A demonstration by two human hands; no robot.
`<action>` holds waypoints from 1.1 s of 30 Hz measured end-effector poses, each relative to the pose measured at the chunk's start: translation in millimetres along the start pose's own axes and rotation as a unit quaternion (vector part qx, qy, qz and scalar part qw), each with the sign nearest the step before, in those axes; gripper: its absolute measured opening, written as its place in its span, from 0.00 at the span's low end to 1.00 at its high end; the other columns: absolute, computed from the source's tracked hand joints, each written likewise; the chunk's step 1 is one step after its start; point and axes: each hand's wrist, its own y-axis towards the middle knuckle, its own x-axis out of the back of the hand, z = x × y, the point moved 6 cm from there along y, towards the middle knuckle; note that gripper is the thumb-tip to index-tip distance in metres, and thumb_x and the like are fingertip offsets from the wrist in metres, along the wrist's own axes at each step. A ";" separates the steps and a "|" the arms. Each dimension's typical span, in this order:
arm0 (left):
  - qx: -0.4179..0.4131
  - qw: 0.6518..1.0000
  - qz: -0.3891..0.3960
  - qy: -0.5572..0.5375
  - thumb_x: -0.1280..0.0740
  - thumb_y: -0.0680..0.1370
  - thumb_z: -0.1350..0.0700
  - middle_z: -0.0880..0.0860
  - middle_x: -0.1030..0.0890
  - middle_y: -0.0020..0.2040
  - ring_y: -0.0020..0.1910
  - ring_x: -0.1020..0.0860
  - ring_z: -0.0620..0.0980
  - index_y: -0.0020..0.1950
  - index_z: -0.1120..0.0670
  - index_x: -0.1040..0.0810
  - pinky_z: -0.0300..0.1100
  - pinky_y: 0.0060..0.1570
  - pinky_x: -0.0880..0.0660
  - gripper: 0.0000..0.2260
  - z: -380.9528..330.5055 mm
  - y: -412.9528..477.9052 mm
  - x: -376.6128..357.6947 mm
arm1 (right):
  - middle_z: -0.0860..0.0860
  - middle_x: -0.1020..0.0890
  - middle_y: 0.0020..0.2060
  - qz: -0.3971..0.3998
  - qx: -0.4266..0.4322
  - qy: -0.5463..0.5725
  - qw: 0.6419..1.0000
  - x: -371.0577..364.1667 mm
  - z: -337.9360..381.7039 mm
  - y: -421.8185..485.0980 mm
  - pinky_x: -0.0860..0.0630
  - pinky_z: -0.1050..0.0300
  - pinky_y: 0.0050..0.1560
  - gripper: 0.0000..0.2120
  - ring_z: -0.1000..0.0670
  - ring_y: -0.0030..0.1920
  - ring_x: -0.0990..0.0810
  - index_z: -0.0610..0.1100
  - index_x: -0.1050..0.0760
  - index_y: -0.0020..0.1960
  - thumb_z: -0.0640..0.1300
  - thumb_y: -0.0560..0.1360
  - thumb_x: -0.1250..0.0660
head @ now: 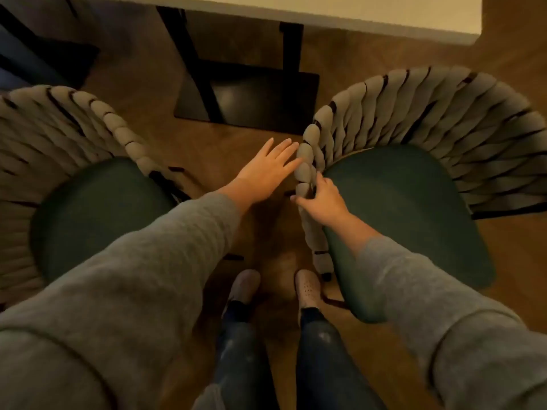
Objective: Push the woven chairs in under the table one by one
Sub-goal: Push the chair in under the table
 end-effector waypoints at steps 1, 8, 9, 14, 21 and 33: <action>-0.019 0.999 0.004 0.034 0.31 0.74 0.62 0.58 0.52 0.79 0.78 0.54 0.58 0.79 0.52 0.49 0.57 0.74 0.55 0.39 2.4 8.7 0.2 | 0.44 0.35 0.72 0.014 -0.016 0.037 0.999 -6.2 2.6 4.0 0.32 0.44 0.67 0.44 0.41 0.71 0.35 0.45 0.48 0.78 0.58 0.72 0.29; -0.125 0.982 0.008 0.139 0.32 0.76 0.60 0.59 0.54 0.79 0.78 0.57 0.59 0.79 0.48 0.49 0.61 0.73 0.55 0.37 25.9 65.9 1.8 | 0.43 0.23 0.62 -0.102 -0.229 0.144 0.957 -15.6 20.8 47.4 0.24 0.47 0.56 0.31 0.40 0.60 0.23 0.45 0.37 0.71 0.55 0.73 0.32; -0.147 0.978 -0.005 0.151 0.32 0.76 0.60 0.59 0.54 0.79 0.78 0.57 0.59 0.78 0.48 0.47 0.61 0.73 0.55 0.36 26.9 73.0 2.6 | 0.43 0.23 0.61 -0.114 -0.243 0.134 0.954 -17.3 20.8 50.6 0.24 0.47 0.55 0.30 0.40 0.60 0.23 0.45 0.36 0.70 0.54 0.73 0.31; -0.260 0.938 -0.027 0.226 0.35 0.77 0.62 0.57 0.47 0.79 0.78 0.51 0.58 0.77 0.52 0.44 0.61 0.74 0.54 0.32 21.2 102.2 -0.1 | 0.43 0.20 0.55 -0.212 -0.231 0.051 0.948 -20.4 17.2 53.6 0.28 0.50 0.49 0.19 0.40 0.57 0.22 0.45 0.28 0.60 0.51 0.73 0.31; -0.336 0.898 -0.026 0.283 0.34 0.76 0.63 0.55 0.34 0.73 0.77 0.47 0.57 0.73 0.51 0.35 0.62 0.73 0.56 0.26 11.8 107.1 -14.9 | 0.45 0.18 0.48 -0.208 -0.206 0.012 0.956 -49.1 13.0 29.9 0.28 0.51 0.40 0.17 0.40 0.48 0.20 0.48 0.27 0.59 0.51 0.72 0.33; -0.377 0.889 0.021 0.260 0.36 0.77 0.60 0.53 0.23 0.63 0.68 0.30 0.54 0.64 0.50 0.26 0.55 0.75 0.52 0.15 -28.3 32.3 -44.2 | 0.47 0.17 0.45 -0.193 -0.101 -0.019 0.976 -126.2 -10.2 -74.0 0.30 0.55 0.36 0.20 0.42 0.44 0.19 0.49 0.28 0.62 0.51 0.72 0.33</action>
